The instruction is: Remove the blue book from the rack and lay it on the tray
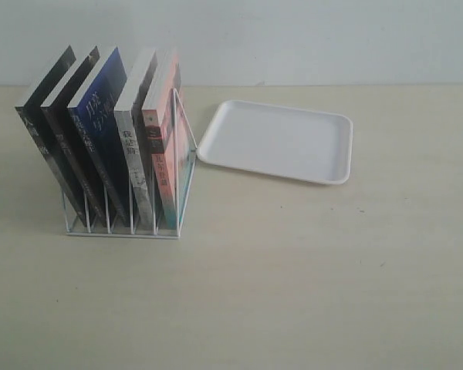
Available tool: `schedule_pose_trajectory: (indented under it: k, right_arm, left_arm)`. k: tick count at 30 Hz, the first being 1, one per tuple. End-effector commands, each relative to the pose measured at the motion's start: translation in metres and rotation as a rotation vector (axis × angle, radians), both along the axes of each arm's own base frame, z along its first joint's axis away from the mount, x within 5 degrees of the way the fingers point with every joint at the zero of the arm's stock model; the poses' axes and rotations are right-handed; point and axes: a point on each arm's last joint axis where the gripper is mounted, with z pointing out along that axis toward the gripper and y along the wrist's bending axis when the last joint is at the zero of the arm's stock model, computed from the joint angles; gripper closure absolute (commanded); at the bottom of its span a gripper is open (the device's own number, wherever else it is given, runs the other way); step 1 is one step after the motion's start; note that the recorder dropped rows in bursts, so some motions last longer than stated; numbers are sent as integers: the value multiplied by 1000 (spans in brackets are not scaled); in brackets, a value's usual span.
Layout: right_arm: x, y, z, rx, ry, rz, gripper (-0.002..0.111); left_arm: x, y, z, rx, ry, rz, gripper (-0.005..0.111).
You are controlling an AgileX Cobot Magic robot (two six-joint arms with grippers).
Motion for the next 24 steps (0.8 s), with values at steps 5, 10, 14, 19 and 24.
schedule_pose_trajectory:
  k: [5,10,14,19,24]
  right_arm:
    - [-4,-1,32,39,-360,-12,108]
    - [-15,-3,58,76,-665,-15,108]
    - [-25,-5,90,76,-728,-29,108]
    - [-33,-5,153,-48,-605,-41,108]
    - [-1,0,182,-154,-196,0,108]
  left_arm:
    - [0,0,0,1,-8,-3,101]
    - [0,0,0,1,-8,-3,101]
    - [0,0,0,1,-8,-3,101]
    - [0,0,0,1,-8,-3,101]
    - [0,0,0,1,-8,-3,101]
